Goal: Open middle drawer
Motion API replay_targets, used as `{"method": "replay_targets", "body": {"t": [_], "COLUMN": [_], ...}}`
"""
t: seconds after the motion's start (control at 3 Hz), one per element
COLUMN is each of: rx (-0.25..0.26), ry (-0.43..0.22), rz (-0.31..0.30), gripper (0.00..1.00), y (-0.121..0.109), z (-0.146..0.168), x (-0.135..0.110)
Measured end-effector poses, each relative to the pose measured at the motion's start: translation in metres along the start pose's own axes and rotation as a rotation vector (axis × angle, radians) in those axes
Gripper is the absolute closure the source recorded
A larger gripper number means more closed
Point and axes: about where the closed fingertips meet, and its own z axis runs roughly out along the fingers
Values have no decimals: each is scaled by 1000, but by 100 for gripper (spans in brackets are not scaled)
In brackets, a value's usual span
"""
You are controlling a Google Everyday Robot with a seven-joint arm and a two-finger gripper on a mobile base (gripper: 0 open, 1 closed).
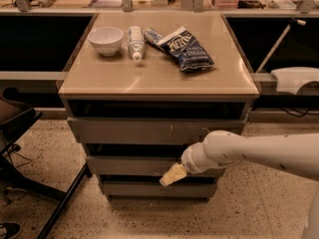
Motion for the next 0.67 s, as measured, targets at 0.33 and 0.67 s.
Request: {"method": "replay_targets", "body": {"t": [0.33,0.67], "rx": [56,190], "ry": [-18,-120], "rz": [32,132], "gripper": [0,0], "y": [-25,-84], "z": [17,33], "x": [17,35]}}
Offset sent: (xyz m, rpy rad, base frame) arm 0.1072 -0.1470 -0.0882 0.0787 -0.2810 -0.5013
